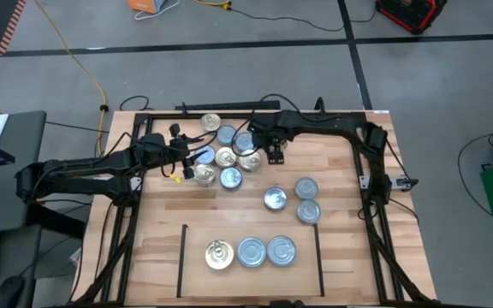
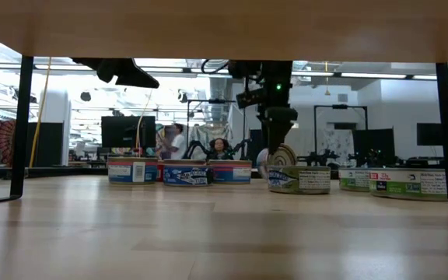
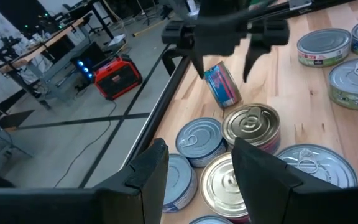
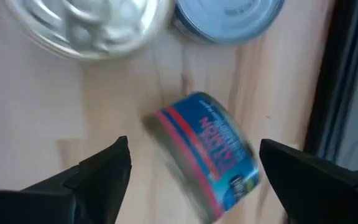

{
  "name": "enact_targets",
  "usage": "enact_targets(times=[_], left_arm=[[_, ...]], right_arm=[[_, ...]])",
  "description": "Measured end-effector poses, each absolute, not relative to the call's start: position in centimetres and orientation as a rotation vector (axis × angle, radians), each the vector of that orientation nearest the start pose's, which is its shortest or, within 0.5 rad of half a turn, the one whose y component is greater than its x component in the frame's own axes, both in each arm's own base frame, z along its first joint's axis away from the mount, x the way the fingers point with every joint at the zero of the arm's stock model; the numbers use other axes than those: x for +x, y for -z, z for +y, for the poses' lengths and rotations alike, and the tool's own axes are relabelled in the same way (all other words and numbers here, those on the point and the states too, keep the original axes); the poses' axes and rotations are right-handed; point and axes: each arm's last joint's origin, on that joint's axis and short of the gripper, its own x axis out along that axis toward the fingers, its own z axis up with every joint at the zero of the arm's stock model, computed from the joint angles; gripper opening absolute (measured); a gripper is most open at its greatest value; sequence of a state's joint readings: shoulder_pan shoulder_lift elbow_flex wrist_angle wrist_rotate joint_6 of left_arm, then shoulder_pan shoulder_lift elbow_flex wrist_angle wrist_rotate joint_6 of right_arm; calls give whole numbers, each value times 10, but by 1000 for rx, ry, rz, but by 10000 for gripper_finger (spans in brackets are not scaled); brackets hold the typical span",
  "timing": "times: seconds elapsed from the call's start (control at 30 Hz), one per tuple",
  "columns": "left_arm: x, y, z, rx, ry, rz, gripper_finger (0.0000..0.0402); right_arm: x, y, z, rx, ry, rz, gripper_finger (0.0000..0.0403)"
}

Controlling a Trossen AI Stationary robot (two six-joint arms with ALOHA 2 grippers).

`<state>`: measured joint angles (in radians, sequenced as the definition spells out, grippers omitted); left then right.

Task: Stack canned seafood by type on shelf
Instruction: Put the blue and pink tuna can on the top of the blue and pink tuna can on the shelf

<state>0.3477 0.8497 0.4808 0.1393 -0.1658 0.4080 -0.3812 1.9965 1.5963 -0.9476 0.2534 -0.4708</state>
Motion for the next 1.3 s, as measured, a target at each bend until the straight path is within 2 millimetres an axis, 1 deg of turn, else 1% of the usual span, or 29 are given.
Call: enact_targets(times=[0.13,0.3,0.43,0.6,0.67,0.73,0.87,0.97,1.07,1.1,1.2,1.3], left_arm=[[177,-247,69,376,-458,333,168],[176,-247,69,376,-458,341,168],[176,-247,69,387,-456,345,168],[176,-247,69,390,-455,346,168],[176,-246,69,389,-454,350,168],[176,-246,69,389,-454,353,168],[176,-246,69,389,-453,354,168],[176,-246,69,389,-454,353,168],[176,-246,69,389,-453,353,168],[176,-246,69,386,-454,353,168],[177,-246,68,362,-431,341,168],[176,-247,66,340,-365,313,168]], right_arm=[[371,-205,-160,-317,164,1496,389],[371,-205,-160,-368,110,1510,384],[368,-205,-163,-323,68,1509,374],[363,-204,-169,-289,57,1525,346],[362,-204,-168,-274,39,1527,328],[360,-199,-167,-261,20,1533,310],[356,-190,-159,-244,-14,1579,276],[359,-190,-151,-244,-17,1583,248],[362,-191,-141,-228,-13,1584,209],[363,-192,-137,-218,-14,1586,205],[365,-199,-126,-181,-15,1618,205],[367,-219,-115,-106,-19,1618,205]])
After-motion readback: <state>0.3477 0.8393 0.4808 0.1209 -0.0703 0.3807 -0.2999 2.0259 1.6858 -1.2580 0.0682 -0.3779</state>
